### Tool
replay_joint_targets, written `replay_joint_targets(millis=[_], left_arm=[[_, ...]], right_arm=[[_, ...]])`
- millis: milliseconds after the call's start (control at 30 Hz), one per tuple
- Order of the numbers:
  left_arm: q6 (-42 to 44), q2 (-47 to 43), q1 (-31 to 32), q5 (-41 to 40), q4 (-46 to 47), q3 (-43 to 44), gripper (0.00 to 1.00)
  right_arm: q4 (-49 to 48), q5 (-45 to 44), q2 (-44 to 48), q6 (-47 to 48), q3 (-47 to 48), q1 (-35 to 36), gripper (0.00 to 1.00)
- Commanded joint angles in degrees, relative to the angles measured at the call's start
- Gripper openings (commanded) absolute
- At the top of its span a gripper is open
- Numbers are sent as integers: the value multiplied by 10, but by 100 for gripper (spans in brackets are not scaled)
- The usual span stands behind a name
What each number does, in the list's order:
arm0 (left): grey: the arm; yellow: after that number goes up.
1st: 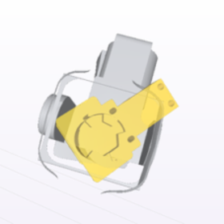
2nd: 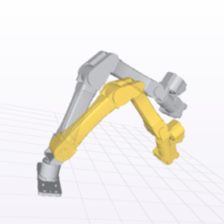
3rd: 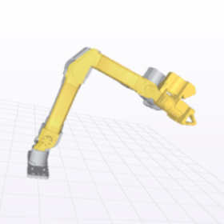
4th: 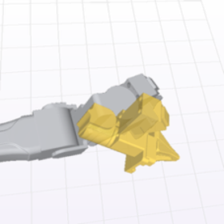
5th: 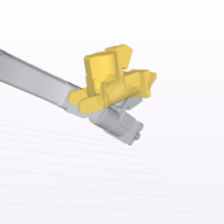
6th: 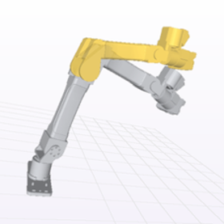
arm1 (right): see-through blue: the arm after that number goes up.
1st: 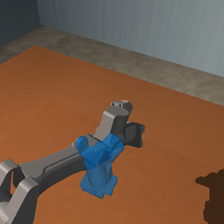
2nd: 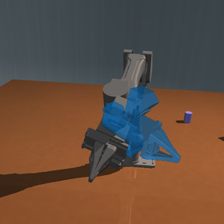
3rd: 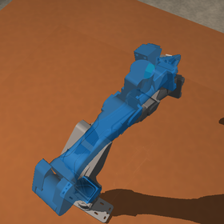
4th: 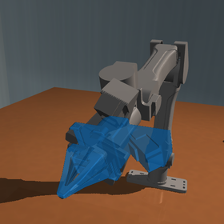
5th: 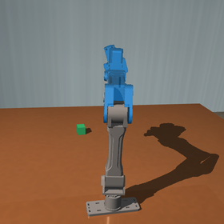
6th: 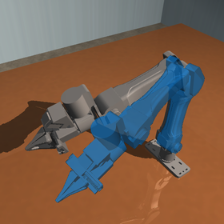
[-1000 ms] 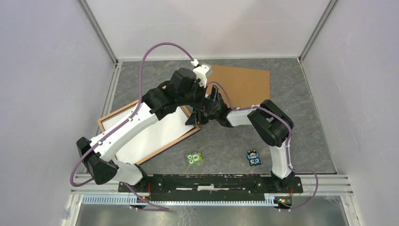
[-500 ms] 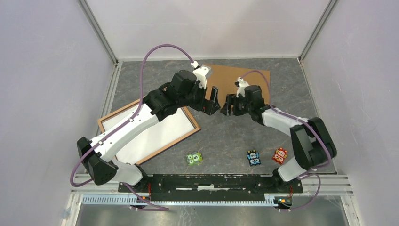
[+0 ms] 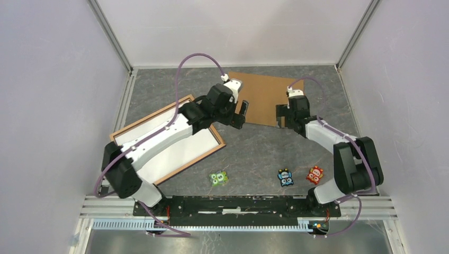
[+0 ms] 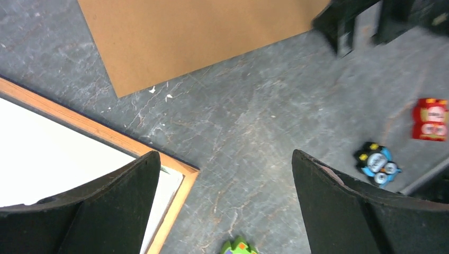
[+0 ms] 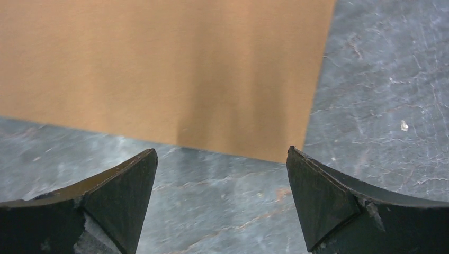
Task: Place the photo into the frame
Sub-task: Adjust the photo in the photo frame, then turn over the photo frame item at the center of the board.
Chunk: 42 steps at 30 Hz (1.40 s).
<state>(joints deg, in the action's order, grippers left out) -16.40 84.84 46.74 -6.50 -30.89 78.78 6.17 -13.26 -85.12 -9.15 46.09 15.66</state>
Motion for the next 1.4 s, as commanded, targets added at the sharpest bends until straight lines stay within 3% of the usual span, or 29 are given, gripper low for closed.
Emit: replay_joint_targets(millis=[0, 100, 200, 333, 400, 467, 667, 1000, 1167, 1367], left_arm=[[28, 74, 1, -43, 6, 25, 100], [7, 121, -10, -38, 4, 56, 100], [-42, 168, -59, 16, 6, 89, 100], [-164, 229, -159, 142, 60, 98, 100], [-172, 251, -180, 126, 82, 101, 100], [-158, 275, -189, 93, 81, 115, 100], [-148, 360, -207, 93, 37, 181, 100], [-191, 403, -206, 135, 77, 159, 100], [-204, 418, -207, 202, 86, 163, 100], [-251, 382, -218, 312, 146, 149, 90]], right_arm=[[-15, 45, -33, -4, 32, -70, 98], [-31, 122, -51, -12, 26, -134, 98], [-58, 193, -54, -26, 3, -192, 98], [-88, 219, -63, -35, -12, -218, 98], [-102, 237, -71, -41, -17, -223, 98], [-104, 247, -79, -43, -15, -224, 98], [-108, 232, -91, -44, -13, -225, 97], [-127, 256, -110, -52, -16, -226, 94], [-138, 287, -119, -57, -20, -225, 93], [-190, 377, -124, -84, -43, -225, 88]])
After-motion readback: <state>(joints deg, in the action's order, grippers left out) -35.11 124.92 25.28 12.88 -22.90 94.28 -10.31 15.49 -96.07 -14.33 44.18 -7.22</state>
